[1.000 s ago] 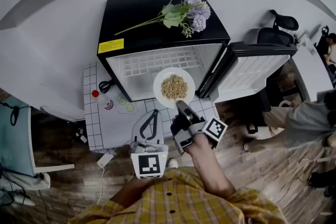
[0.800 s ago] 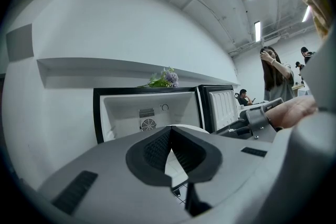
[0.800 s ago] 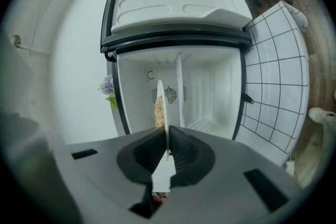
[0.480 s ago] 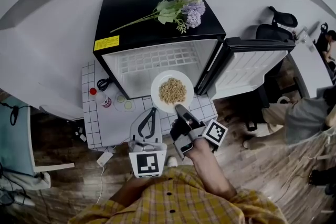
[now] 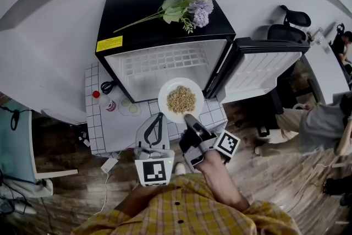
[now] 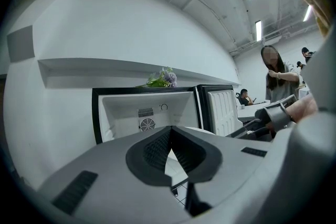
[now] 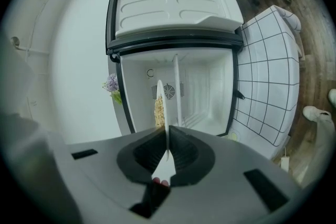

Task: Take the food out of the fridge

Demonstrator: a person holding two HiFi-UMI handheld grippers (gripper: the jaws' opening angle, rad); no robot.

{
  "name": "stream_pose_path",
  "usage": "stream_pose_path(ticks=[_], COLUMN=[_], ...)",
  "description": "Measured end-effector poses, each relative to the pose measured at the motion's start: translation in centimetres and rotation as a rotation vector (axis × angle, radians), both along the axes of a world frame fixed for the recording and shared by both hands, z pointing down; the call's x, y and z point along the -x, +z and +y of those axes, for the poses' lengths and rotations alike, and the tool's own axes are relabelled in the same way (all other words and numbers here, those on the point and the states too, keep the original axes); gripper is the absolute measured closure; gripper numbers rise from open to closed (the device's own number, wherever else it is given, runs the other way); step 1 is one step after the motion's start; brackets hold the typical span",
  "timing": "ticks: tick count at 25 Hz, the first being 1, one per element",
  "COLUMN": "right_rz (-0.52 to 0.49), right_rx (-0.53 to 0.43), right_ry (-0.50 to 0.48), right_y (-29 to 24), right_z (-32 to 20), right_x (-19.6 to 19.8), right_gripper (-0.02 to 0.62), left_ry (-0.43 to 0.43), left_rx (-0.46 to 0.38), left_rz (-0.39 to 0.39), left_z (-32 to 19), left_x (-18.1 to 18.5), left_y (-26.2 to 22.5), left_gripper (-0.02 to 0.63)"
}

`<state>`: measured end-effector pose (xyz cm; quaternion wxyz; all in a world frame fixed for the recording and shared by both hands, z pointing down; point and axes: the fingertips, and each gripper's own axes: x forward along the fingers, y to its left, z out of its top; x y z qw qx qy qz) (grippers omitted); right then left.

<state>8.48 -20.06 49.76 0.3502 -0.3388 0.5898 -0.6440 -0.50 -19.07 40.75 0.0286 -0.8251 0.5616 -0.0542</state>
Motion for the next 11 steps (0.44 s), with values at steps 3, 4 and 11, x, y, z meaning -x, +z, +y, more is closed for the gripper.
stream_pose_path(ticks=[3,4,11], right_rz=[0.013,0.018,0.021], right_rx=[-0.004,-0.005,-0.006], right_ry=[0.001,0.001,-0.002], right_y=[-0.26,-0.32,-0.10], right_z=[0.41,0.53,0.82], right_x=[-0.12,-0.16,-0.38], right_gripper=[0.580,0.580,0.580], left_ry=[-0.005,-0.006,-0.010], left_rx=[0.000,0.002,0.007], left_rz=[0.001,0.002,-0.006], left_z=[0.07,0.08,0.03], left_x=[-0.02,-0.01,0.00], left_y=[0.00,0.02,0.33], left_gripper=[0.598,0.598,0.598])
